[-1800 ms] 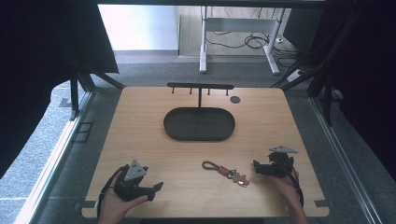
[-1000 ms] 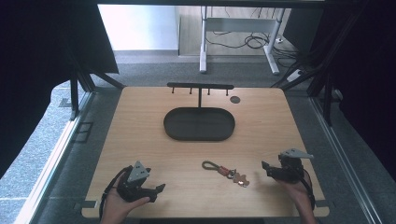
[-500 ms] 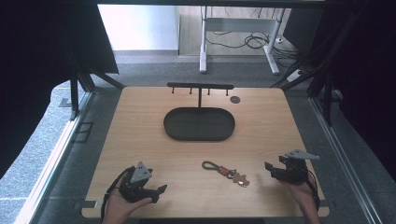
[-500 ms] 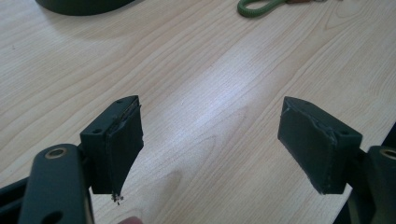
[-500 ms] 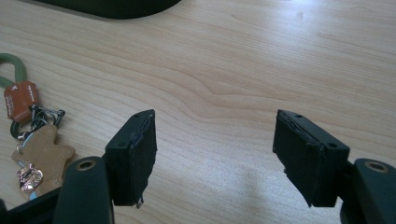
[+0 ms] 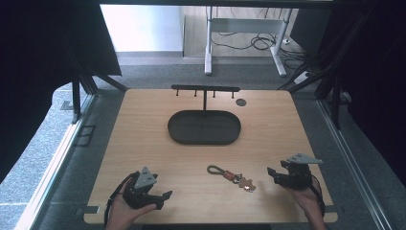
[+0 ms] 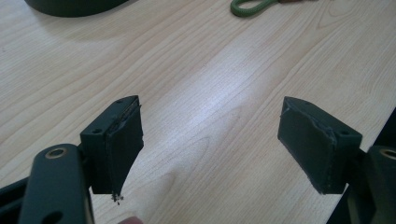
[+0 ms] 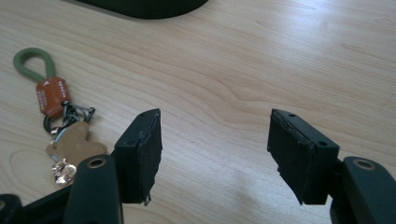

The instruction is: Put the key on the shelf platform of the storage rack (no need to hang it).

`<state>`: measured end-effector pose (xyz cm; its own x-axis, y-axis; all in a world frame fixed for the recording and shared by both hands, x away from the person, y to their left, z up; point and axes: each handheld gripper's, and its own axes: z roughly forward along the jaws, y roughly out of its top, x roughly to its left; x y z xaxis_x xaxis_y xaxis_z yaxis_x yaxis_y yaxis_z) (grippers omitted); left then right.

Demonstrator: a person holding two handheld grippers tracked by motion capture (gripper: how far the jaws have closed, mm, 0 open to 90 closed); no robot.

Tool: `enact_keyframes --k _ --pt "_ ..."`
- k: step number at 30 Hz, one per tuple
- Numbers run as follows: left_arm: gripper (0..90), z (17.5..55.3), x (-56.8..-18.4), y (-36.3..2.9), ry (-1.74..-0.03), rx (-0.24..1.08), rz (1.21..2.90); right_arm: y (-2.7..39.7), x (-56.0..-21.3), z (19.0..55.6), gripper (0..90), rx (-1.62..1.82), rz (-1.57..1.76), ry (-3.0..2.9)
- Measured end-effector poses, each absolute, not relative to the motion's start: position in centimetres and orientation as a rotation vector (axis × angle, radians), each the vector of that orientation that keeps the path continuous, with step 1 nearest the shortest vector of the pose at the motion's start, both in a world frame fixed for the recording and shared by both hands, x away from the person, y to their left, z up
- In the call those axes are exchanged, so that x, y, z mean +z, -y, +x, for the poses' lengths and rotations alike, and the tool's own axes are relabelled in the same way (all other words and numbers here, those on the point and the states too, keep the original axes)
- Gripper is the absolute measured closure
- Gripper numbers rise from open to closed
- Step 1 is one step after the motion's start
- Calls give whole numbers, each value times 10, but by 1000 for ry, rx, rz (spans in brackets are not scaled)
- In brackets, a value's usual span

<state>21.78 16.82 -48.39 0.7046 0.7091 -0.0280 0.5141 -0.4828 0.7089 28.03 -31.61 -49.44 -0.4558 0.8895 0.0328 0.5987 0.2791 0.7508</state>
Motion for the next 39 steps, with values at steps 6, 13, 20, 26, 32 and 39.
enact_keyframes --k 6,13,20,26,32,39 --pt "227 219 -482 -174 -953 360 2177 309 -492 278 370 994 1305 -2197" --pt "226 219 -481 -177 -966 356 2173 300 -479 275 367 1022 1244 -2246" --pt "226 218 -481 -176 -963 353 2173 293 -470 274 372 978 1209 -2308" --pt "226 218 -481 -175 -955 347 2178 289 -463 277 382 944 1179 -2354" --pt "226 218 -481 -175 -956 345 2179 280 -457 279 389 904 1134 -2410" --pt "226 219 -481 -177 -955 348 2177 265 -451 282 404 885 1074 -2483"
